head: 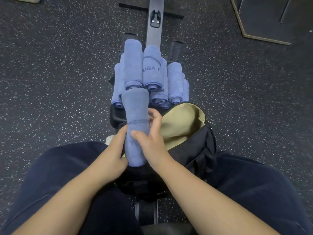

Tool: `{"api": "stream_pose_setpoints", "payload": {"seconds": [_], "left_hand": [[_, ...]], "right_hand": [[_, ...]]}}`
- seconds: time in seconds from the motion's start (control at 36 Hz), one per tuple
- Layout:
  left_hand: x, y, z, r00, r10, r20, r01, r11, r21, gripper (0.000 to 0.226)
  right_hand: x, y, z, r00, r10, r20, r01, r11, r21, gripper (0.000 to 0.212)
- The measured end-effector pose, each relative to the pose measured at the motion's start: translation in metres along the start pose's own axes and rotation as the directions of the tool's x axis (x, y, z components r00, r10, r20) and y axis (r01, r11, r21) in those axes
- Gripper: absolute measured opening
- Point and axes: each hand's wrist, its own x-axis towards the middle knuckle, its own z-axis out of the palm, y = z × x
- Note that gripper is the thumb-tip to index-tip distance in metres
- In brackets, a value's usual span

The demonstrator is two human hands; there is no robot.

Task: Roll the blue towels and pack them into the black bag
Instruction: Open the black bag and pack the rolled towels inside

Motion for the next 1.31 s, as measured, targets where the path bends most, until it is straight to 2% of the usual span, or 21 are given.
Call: {"api": "stream_pose_setpoints", "payload": {"seconds": [0.14,0.28,0.39,0.53,0.64,0.72,0.81,1.0,1.14,1.22,1.31], "left_hand": [[0.003,0.005,0.001,0.999,0.021,0.035,-0.019,0.999,-0.042,0.076],[0.003,-0.007,0.001,1.0,-0.026,-0.001,0.025,0.991,0.129,0.087],[0.002,-0.011,0.0,0.999,-0.042,-0.029,0.047,0.981,0.186,0.104],[0.003,-0.015,0.001,0.997,-0.045,-0.061,0.06,0.96,0.273,0.084],[0.003,-0.016,0.003,0.995,-0.087,-0.041,0.096,0.899,0.426,0.071],[0.004,-0.012,0.007,0.978,-0.207,-0.012,0.182,0.831,0.526,0.08],[0.003,-0.008,0.008,0.968,-0.249,0.0,0.218,0.846,0.486,0.089],[0.004,-0.003,0.011,0.947,-0.32,-0.014,0.311,0.908,0.281,0.1],[0.007,-0.006,0.006,0.929,-0.367,-0.047,0.37,0.918,0.141,0.106],[0.009,-0.008,0.007,0.92,-0.384,-0.071,0.39,0.914,0.107,0.107],[0.01,-0.008,0.008,0.925,-0.374,-0.067,0.38,0.919,0.111,0.108]], "right_hand": [[0.003,-0.002,-0.003,1.0,-0.003,0.004,0.003,1.0,-0.002,0.057],[0.001,0.001,-0.008,0.998,-0.01,-0.068,0.008,1.0,-0.026,0.058],[-0.004,0.003,-0.017,0.992,-0.005,-0.128,-0.002,0.999,-0.051,0.063],[-0.005,0.004,-0.032,0.971,-0.024,-0.237,-0.003,0.994,-0.111,0.067],[0.001,0.003,-0.045,0.933,-0.036,-0.359,-0.007,0.993,-0.118,0.069],[0.006,0.007,-0.046,0.895,-0.077,-0.439,0.007,0.987,-0.157,0.075],[0.011,0.013,-0.039,0.881,-0.154,-0.448,0.061,0.975,-0.214,0.08],[0.002,0.042,-0.021,0.912,-0.257,-0.32,0.127,0.918,-0.376,0.08],[-0.028,0.063,-0.034,0.971,-0.225,-0.079,0.146,0.822,-0.55,0.076],[-0.043,0.069,-0.047,0.994,-0.072,0.081,0.107,0.762,-0.639,0.076],[-0.052,0.07,-0.048,0.969,0.159,0.191,0.042,0.655,-0.755,0.074]]}}
